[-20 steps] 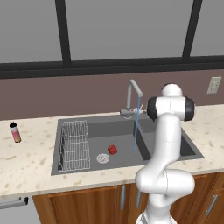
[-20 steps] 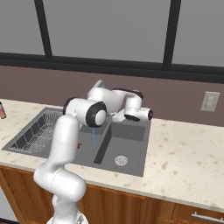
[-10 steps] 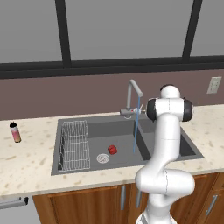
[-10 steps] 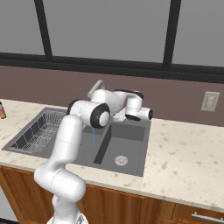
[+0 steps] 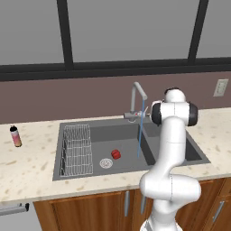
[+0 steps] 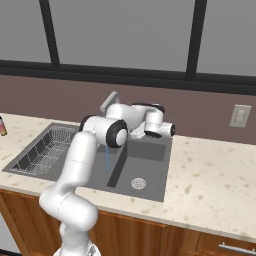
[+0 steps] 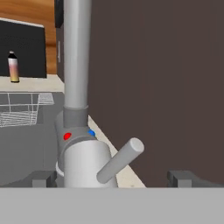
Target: Turn on the sink faucet. Then move the bell pepper from the counter to the sink. Turn off the sink. Move the vegetable from the sink to the pot next to the stove. Finally move the pot to the rear right burner.
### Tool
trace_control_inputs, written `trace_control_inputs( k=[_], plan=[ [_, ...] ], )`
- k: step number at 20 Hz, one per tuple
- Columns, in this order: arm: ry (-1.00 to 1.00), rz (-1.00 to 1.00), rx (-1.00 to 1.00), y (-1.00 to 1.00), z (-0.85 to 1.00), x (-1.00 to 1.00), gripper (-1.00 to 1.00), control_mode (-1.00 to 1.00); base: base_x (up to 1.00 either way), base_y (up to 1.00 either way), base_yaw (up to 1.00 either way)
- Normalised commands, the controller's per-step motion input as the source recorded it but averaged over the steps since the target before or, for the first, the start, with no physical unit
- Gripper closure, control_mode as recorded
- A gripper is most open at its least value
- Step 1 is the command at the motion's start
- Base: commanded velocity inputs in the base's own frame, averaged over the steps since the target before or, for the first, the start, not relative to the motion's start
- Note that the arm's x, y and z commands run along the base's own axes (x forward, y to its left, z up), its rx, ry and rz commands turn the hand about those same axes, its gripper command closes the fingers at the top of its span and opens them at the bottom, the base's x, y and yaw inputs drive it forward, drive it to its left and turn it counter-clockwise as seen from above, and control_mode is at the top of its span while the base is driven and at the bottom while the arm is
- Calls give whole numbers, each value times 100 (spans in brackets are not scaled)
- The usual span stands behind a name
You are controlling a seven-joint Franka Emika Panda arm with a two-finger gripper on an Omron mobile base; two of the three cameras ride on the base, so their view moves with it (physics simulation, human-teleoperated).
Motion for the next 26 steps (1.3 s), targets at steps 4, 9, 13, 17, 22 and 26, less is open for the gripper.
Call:
trace_control_inputs(
  k=[4, 9, 13, 17, 22, 26],
  plan=[
    [0, 3, 0, 0, -3, 21, -100, -100, 0, 0, 0],
    [0, 3, 0, 0, -1, 20, -100, -100, 0, 0, 0],
    [-1, 3, 0, 1, 1, 4, -100, -100, 0, 0, 0],
    [-2, 2, 0, 8, 14, 0, -100, -100, 0, 0, 0],
    [0, 1, -1, 23, 31, -2, -100, -100, 0, 0, 0],
    [0, 0, -3, 33, 37, -1, -100, -100, 0, 0, 0]
  ],
)
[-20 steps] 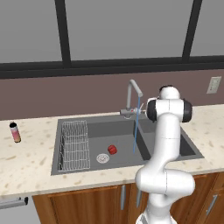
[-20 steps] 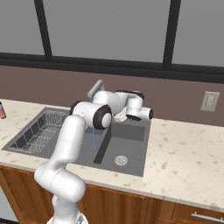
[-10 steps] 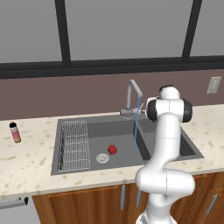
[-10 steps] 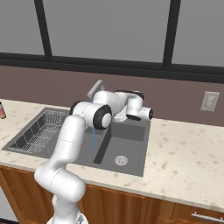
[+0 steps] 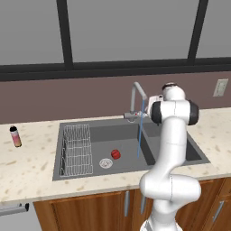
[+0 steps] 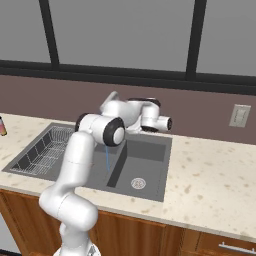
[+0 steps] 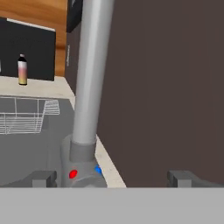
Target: Turn on the sink faucet. Then move the bell pepper from the counter to the sink. Turn off the sink. Move the vegetable from the sink to the pot next to the stove. Finally move the pot to the rear right burner.
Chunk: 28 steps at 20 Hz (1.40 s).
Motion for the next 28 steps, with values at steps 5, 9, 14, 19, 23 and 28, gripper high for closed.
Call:
trace_control_inputs(
  k=[5, 9, 14, 19, 23, 28],
  plan=[
    [0, 0, -4, 39, 23, 0, -100, -100, 0, 0, 0],
    [0, 0, -4, 42, 13, 0, -100, -100, 0, 0, 0],
    [-1, 0, -1, 17, 3, 0, -100, -100, 0, 0, 0],
    [-1, 0, 0, -38, 0, 3, -100, -100, 0, 0, 0],
    [0, 0, 0, -50, 0, 4, -100, -100, 0, 0, 0],
    [0, 0, 0, -44, 0, 10, -100, -100, 0, 0, 0]
  ],
)
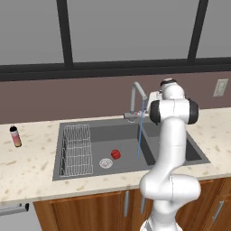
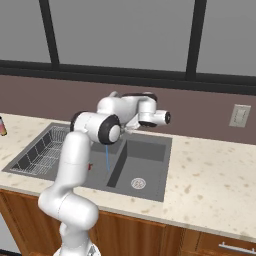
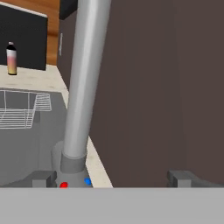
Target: Turn on the sink faucet. Then move the bell pepper from the counter to the sink. Turn off the sink. Move the vegetable from the sink to the pot next to the stove. Finally move the pot to the rear right burner.
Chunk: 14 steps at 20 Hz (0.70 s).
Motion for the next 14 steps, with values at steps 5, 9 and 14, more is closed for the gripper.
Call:
trace_control_inputs(
  k=[5, 9, 14],
  plan=[
    [0, 1, 0, -32, -9, 14, -100, -100, 0, 0, 0],
    [0, 1, 0, -30, -19, 10, -100, -100, 0, 0, 0],
    [0, 1, 3, -37, -25, 2, -100, -100, 0, 0, 0]
  ],
)
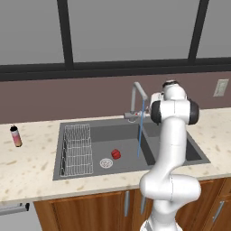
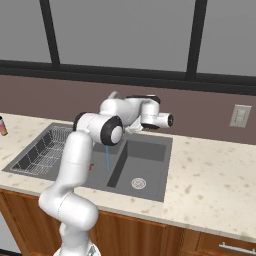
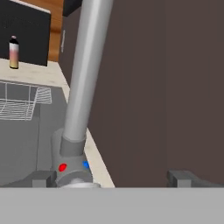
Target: Turn on the sink faucet. Then move the bell pepper from the counter to the sink. Turn off the sink. Move the vegetable from the sink to the pot next to the stove. Finally move the pot to the rear right burner.
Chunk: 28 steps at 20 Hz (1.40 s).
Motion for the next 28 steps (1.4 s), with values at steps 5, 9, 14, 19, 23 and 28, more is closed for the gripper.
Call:
trace_control_inputs(
  k=[5, 9, 14, 19, 23, 28],
  plan=[
    [0, 0, 5, -40, -21, 0, -100, -100, 0, 0, 0],
    [0, 0, 4, -33, -18, 0, -100, -100, 0, 0, 0],
    [0, 1, 1, -16, -13, 3, -100, -100, 0, 0, 0],
    [0, 5, 1, -3, -11, 12, -100, -100, 0, 0, 0],
    [2, 10, 1, 1, -14, 14, -100, -100, 0, 0, 0],
    [3, 11, 0, 14, -20, 7, -100, -100, 0, 0, 0]
  ],
)
